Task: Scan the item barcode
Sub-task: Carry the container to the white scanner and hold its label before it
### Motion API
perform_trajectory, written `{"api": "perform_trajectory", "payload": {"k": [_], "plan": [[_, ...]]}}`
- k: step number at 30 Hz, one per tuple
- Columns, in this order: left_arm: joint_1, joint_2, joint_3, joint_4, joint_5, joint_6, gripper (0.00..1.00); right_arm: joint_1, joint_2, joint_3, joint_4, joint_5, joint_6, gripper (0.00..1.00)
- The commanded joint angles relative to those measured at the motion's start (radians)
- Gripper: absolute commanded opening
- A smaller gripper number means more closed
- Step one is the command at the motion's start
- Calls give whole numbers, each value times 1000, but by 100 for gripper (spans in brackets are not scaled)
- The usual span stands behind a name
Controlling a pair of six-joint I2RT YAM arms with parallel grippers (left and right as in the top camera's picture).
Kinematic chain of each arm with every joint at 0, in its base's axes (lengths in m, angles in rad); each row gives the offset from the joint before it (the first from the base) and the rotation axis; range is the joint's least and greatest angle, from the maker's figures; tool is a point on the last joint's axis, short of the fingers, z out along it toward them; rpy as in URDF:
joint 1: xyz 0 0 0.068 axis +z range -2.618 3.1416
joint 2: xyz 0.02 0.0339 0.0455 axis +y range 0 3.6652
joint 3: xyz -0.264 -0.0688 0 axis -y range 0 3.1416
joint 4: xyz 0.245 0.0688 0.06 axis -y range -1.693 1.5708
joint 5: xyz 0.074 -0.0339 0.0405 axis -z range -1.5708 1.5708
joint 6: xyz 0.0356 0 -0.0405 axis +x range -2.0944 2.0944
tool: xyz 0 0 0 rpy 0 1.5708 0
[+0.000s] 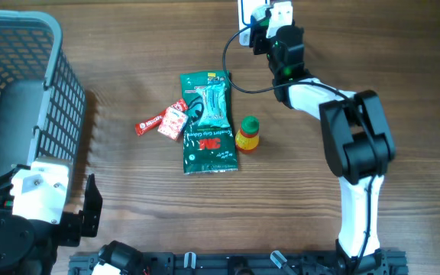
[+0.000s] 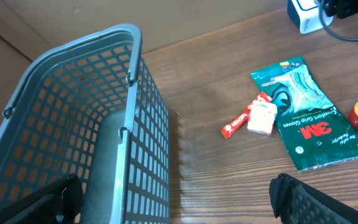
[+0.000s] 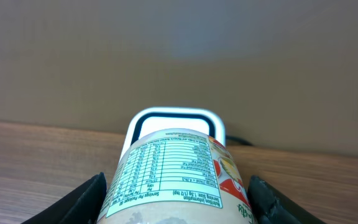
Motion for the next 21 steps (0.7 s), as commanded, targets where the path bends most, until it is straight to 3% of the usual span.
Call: {"api": "perform_trajectory", "payload": {"k": [1, 21], "plan": [[8, 5, 2, 2, 8, -9, 100, 3, 65, 122, 18, -35, -8, 55], [8, 5, 2, 2, 8, -9, 100, 3, 96, 200, 17, -58, 88, 54]]}}
